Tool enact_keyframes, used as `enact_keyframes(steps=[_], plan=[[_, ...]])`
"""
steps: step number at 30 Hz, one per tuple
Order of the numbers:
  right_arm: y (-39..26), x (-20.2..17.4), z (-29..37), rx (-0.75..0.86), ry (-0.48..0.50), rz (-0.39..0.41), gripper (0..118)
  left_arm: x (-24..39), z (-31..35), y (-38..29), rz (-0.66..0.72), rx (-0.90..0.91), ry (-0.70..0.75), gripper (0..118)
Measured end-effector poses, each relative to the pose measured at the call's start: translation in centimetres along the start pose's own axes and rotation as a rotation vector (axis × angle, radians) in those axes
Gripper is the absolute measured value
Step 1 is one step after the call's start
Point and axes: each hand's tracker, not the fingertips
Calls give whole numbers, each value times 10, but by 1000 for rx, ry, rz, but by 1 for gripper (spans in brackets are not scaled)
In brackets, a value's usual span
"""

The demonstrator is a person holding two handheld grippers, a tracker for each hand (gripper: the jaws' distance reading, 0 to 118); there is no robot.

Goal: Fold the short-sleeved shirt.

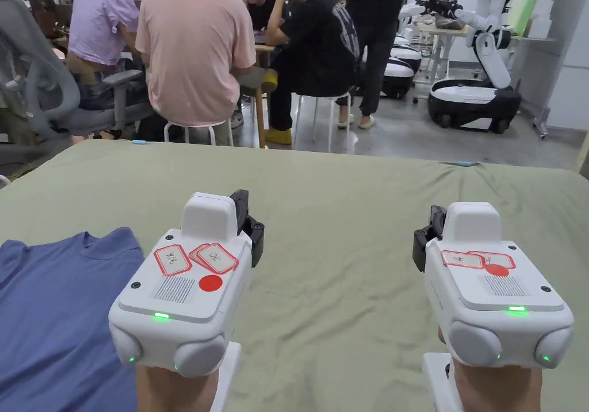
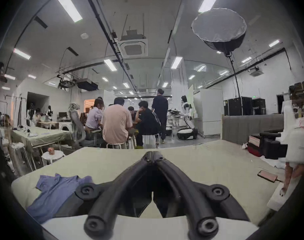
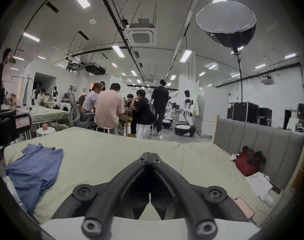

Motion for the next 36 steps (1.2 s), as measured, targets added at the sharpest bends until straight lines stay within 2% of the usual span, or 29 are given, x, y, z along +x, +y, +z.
enact_keyframes(steps=[3, 5, 8, 11, 15, 18, 21, 23, 27, 30, 31, 32, 34, 35, 36], plan=[[-3, -30, -8, -15, 43, 33, 0, -24, 7, -1, 1, -24, 72, 0], [-5, -50, -14, -26, 115, 32, 0, -44, 15, -3, -12, -37, 131, 0], [-6, -102, -30, -40, 202, 21, 0, -92, 36, -8, -5, -96, 190, 0], [-7, -169, -38, -43, 335, 43, 0, -148, 64, -20, -20, -149, 325, 0], [-17, -233, -47, -85, 502, 64, 0, -217, 94, -37, 86, -234, 465, 0], [-26, -254, -55, -104, 552, 64, 0, -241, 93, -53, 68, -298, 521, 0], [-36, -256, -70, -134, 555, 59, 0, -242, 69, -70, 86, -383, 430, 0], [-41, -254, -80, -166, 559, 30, 0, -242, 34, -90, 116, -516, 316, 0], [-52, -240, -98, -185, 531, 74, 0, -251, -60, -133, 160, -713, 193, 0], [-56, -223, -113, -210, 493, 49, 0, -261, -128, -149, 98, -762, 181, 0], [-58, -217, -120, -216, 480, 31, 0, -268, -149, -156, 84, -775, 189, 13], [-58, -211, -122, -219, 472, 21, 0, -279, -169, -165, 86, -815, 194, 42], [-61, -204, -132, -228, 462, 17, 0, -296, -201, -186, 88, -890, 251, 118], [-63, -201, -136, -233, 455, 17, 0, -304, -212, -197, 110, -910, 272, 115], [-66, -198, -138, -234, 446, 18, 0, -310, -216, -205, 149, -905, 263, 102]])
